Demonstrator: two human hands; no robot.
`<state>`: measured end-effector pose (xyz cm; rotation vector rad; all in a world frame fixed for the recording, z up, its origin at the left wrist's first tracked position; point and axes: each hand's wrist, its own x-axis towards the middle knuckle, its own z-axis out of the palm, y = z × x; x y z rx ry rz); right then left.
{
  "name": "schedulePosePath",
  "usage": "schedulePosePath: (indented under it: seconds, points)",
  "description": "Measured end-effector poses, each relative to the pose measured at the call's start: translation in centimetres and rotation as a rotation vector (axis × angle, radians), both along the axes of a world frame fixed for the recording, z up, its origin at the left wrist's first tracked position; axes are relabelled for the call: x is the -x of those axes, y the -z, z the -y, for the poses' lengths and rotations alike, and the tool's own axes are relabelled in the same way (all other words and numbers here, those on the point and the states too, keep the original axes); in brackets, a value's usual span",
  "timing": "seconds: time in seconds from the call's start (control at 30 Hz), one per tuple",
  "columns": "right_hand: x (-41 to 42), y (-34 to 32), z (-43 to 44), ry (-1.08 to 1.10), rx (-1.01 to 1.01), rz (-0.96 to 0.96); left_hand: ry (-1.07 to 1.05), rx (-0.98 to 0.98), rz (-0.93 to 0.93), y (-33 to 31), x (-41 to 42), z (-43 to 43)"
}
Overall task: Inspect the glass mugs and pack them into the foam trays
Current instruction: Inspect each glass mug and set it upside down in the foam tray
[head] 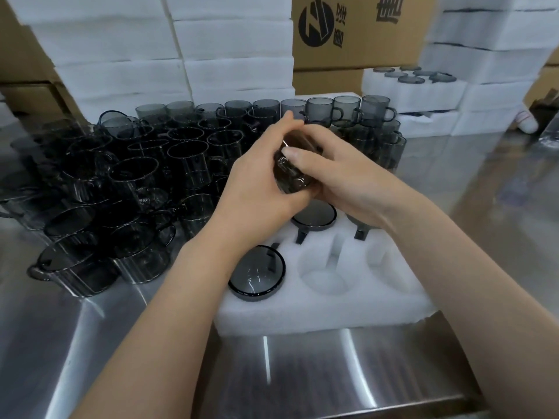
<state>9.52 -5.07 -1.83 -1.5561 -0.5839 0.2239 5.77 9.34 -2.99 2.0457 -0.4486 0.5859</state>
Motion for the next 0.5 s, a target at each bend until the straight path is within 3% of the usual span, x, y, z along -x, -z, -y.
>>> schedulePosePath:
  seconds: [0.23,0.5]
  points:
    - [0.9,-0.3,-0.5,0.104,-0.010,0.166,0.012,0.069,0.071,-0.4,0.4,0.3]
    - [0.9,-1.2,0.0,0.028,-0.314,-0.184,0.092,0.030,0.152,-0.1,0.4,0.4]
